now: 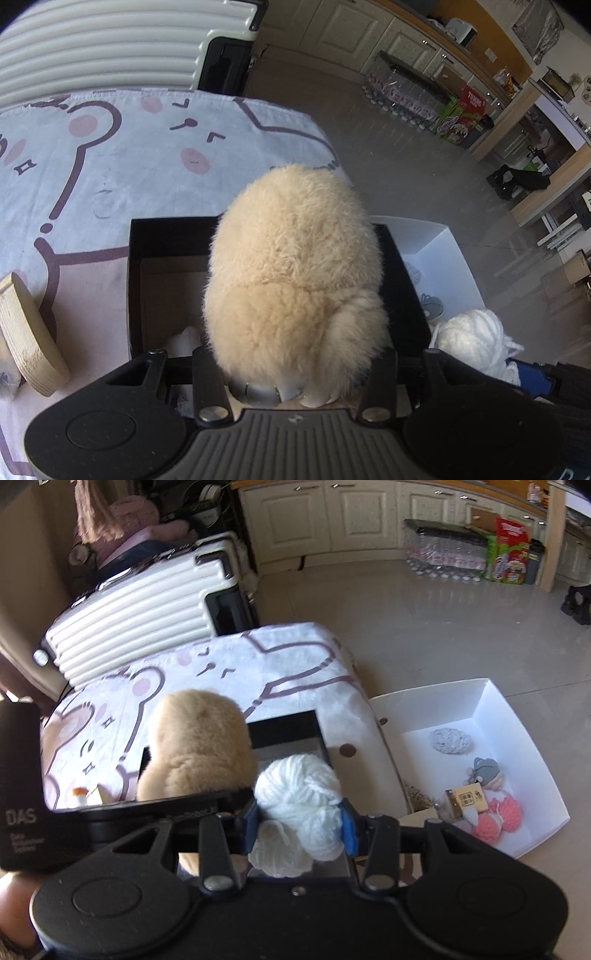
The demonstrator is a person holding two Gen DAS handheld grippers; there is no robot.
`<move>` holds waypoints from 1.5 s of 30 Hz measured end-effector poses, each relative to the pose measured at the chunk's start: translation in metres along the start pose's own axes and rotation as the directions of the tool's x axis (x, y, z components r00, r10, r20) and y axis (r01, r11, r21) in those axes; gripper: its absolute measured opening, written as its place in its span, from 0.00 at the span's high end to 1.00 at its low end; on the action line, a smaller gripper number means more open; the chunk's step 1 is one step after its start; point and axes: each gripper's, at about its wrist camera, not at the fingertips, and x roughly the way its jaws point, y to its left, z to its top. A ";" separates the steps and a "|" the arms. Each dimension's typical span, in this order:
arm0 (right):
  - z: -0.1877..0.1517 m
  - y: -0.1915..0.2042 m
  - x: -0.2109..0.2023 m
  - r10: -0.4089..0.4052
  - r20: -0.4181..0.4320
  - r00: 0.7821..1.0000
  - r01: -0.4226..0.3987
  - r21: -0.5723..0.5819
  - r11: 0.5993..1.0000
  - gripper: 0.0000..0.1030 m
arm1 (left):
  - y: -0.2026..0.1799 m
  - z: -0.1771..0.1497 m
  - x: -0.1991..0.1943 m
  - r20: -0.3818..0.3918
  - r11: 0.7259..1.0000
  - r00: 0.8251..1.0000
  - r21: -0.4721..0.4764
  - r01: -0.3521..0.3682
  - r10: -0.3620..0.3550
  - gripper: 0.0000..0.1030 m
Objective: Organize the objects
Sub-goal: 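Lower the bunny into the box and open the left tool while the right tool releases the yarn ball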
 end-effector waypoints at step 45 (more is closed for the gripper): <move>-0.017 0.014 0.038 -0.132 -0.194 0.972 0.093 -0.194 0.977 0.88 | -0.016 0.003 -0.004 -0.059 0.991 0.995 0.113 -0.074 0.081 0.69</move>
